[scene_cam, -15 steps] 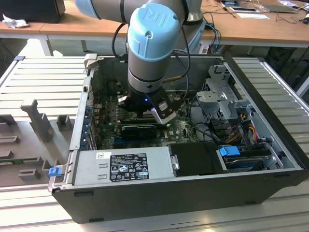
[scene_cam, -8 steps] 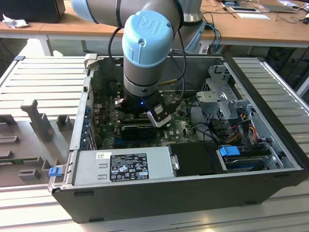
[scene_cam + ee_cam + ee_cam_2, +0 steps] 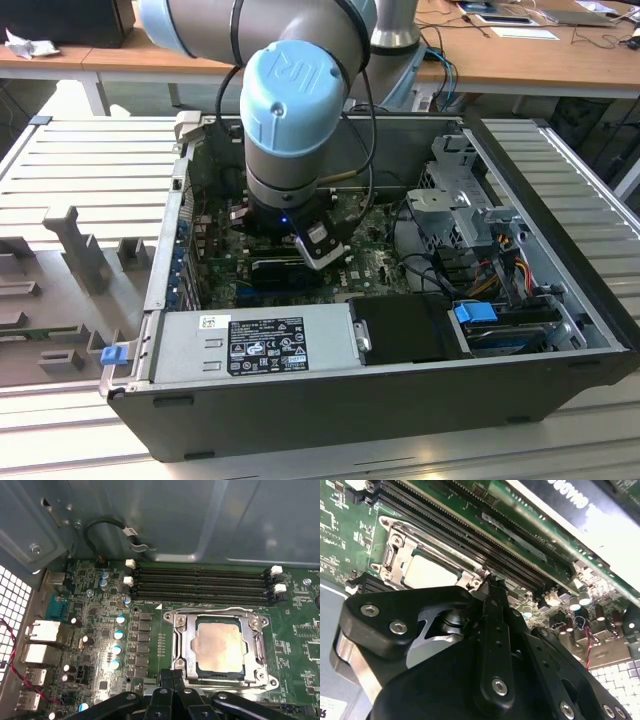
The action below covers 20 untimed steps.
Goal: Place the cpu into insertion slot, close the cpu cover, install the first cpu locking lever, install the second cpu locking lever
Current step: 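Install the second cpu locking lever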
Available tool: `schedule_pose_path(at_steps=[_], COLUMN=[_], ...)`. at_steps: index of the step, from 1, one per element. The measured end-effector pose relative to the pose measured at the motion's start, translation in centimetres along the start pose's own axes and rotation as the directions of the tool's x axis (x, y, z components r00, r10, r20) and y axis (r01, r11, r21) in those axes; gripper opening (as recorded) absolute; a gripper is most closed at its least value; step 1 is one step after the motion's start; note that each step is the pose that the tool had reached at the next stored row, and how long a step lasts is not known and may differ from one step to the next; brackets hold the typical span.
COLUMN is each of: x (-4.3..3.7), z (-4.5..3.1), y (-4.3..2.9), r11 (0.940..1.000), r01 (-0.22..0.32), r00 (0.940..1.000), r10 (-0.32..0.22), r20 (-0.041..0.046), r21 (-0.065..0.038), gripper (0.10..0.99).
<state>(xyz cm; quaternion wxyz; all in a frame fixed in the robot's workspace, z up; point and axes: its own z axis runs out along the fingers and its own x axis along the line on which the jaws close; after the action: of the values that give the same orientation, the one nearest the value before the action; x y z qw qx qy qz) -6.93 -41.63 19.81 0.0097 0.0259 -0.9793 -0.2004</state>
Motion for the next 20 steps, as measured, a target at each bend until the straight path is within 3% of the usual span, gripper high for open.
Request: schedule_pose_path(at_steps=[3, 9, 14, 16, 19, 20], x=[0.07, 0.22, 0.18, -0.17, -1.31, -1.66], z=[0.15, 0.21, -0.69, -1.22, -1.33, -2.11], y=[-0.05, -0.08, 0.3, 0.51, 0.49, 0.8], r11=[1.0, 0.9999, 0.9999, 0.9999, 0.9999, 0.9999], r01=[0.0, 0.0, 0.0, -0.001, -0.002, -0.002], r00=[1.0, 1.0, 1.0, 1.0, 1.0, 1.0], r10=[0.0, 0.0, 0.0, 0.001, 0.002, 0.002], r20=[0.0004, 0.0005, 0.0001, -0.0018, -0.0044, -0.0049], r21=[-0.007, -0.011, -0.011, -0.011, -0.013, -0.013], gripper=[0.106, 0.106, 0.106, 0.106, 0.106, 0.106])
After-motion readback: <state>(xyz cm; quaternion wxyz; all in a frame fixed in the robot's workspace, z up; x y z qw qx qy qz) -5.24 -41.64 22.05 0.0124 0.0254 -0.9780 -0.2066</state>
